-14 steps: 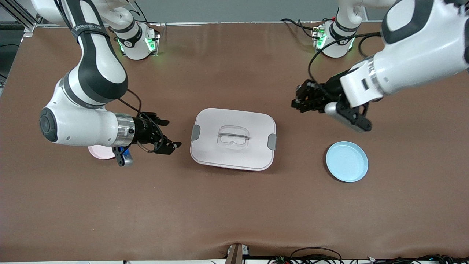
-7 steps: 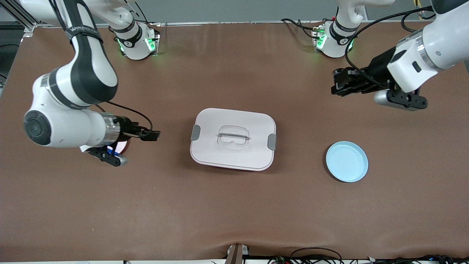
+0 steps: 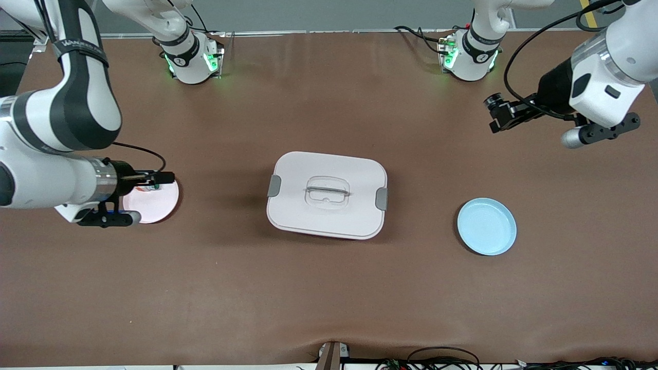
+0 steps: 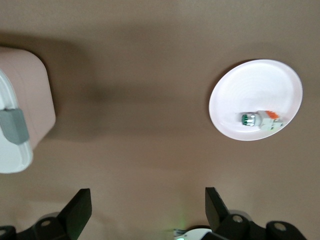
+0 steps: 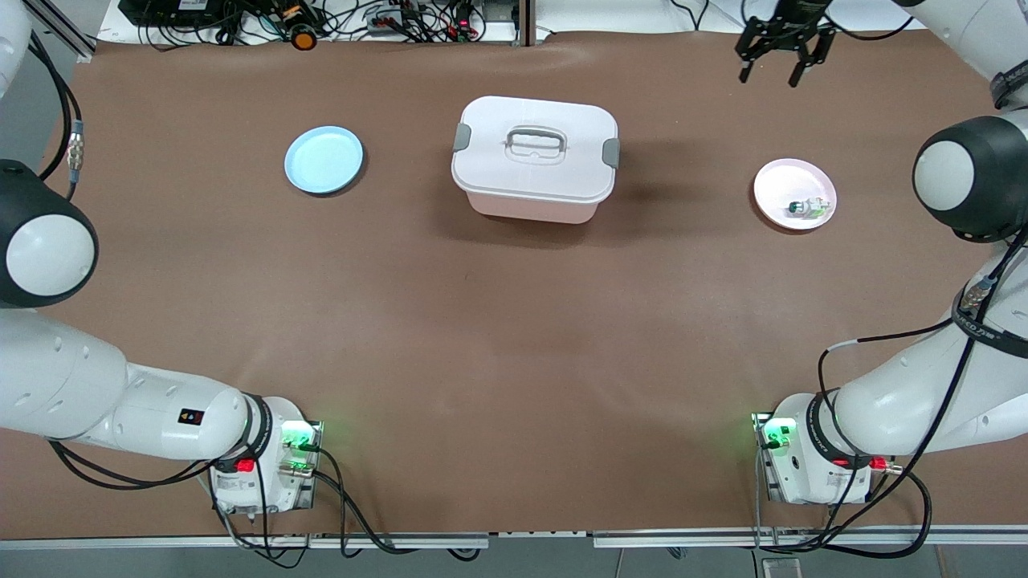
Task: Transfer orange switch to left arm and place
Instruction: 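Withdraw the right gripper while the left gripper carries the switch away, then lower the switch onto the light-blue plate with the left gripper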
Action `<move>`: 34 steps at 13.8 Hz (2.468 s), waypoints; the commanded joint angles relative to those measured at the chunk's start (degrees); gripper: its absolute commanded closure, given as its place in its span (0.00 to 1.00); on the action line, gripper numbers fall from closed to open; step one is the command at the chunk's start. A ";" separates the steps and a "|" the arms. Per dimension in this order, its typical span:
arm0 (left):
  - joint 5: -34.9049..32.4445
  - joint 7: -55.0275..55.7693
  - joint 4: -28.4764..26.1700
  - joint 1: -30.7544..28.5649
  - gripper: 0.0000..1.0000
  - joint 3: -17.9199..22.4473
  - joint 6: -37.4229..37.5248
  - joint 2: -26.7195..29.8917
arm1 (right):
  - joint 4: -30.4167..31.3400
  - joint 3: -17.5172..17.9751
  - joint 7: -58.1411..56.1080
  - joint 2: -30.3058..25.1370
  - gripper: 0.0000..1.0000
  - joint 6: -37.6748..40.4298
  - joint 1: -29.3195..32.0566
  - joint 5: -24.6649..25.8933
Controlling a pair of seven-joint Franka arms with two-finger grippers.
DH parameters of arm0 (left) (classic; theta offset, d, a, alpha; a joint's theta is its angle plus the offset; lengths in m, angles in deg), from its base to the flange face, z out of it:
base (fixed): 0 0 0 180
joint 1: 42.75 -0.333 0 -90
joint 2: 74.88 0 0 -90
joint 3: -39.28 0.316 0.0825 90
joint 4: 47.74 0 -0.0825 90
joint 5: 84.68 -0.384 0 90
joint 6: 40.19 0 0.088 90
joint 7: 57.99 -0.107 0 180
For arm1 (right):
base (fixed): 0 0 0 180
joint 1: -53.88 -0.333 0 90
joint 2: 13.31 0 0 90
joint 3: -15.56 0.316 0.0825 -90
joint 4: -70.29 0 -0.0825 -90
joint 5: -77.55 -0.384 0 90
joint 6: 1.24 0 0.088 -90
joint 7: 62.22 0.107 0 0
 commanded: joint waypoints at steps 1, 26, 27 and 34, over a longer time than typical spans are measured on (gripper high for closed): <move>-1.65 2.73 -0.39 -2.59 1.00 0.88 0.80 0.08 | -0.03 0.94 -4.80 -1.06 0.00 3.11 3.48 1.19; -15.98 52.49 -27.02 -8.67 1.00 0.62 -47.80 -17.22 | -8.29 1.21 -4.01 -6.06 0.00 9.88 4.45 10.51; -15.98 52.58 -27.02 -8.67 1.00 0.53 -48.76 -18.19 | -8.29 1.30 -4.27 -6.41 0.00 9.80 4.28 10.59; -15.89 52.58 -27.11 -8.85 1.00 0.53 -53.34 -23.29 | -6.62 0.95 -4.18 -6.51 0.00 10.50 4.45 8.48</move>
